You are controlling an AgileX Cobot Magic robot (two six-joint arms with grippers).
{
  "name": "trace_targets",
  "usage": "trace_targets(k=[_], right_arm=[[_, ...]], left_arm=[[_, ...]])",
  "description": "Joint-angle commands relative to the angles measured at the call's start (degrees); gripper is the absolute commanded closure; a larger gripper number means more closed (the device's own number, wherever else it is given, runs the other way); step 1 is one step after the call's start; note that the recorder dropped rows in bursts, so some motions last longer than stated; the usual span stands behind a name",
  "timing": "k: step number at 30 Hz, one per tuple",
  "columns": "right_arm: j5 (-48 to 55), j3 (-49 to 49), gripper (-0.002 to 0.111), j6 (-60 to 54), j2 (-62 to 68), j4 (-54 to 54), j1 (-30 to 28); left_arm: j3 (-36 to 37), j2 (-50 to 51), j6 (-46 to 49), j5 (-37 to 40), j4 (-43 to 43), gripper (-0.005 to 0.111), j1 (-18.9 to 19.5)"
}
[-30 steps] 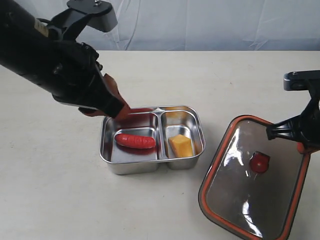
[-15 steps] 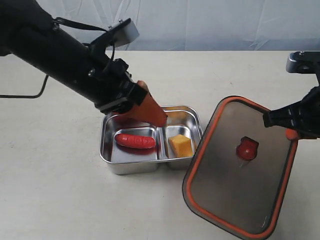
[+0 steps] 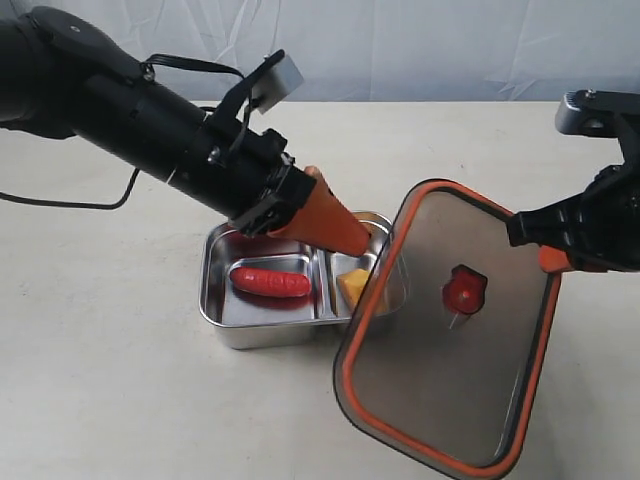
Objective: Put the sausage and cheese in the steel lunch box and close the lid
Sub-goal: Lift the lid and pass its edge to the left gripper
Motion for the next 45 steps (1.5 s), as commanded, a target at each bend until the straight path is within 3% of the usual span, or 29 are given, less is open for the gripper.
trace_targets(k=[1, 18, 21, 25, 31, 34, 39, 45], right_arm=[[-1.26, 0.08, 0.108, -0.47, -0.57, 1.64, -0.24], [-4.91, 0.08, 0.108, -6.54, -0.57, 14.92, -0.24], [-5.79, 0.08, 0.108, -9.02, -0.57, 17.79, -0.24], [-6.16, 0.08, 0.108, -12.80, -0.57, 21.79, -0.24], [-5.89, 0.08, 0.108, -13.18, -0.57, 22.02, -0.24], [-5.49, 0.08, 0.099, -14.32, -0.57, 21.88, -0.24], [-5.28, 0.08, 0.069, -15.35, -0.67, 21.88, -0.24], [-6.18, 0.08, 0.069, -15.35, -4.99, 21.15, -0.24]], left_arm=[[0.12, 0.03, 1.46, 0.82, -1.54, 0.058, 0.06], [0.12, 0.03, 5.59, 0.83, -0.60, 0.061, 0.06], [0.12, 0.03, 5.59, 0.83, 0.08, 0.074, 0.06], [0.12, 0.03, 5.89, 0.71, 0.08, 0.104, 0.06], [0.12, 0.03, 6.04, -0.89, 0.46, 0.106, 0.06], [0.12, -0.35, 6.04, -2.37, 0.67, 0.106, 0.06], [0.12, -1.41, 6.04, -3.30, 0.59, 0.106, 0.06], [0.12, -4.13, 5.81, -4.90, 1.04, 0.107, 0.06]])
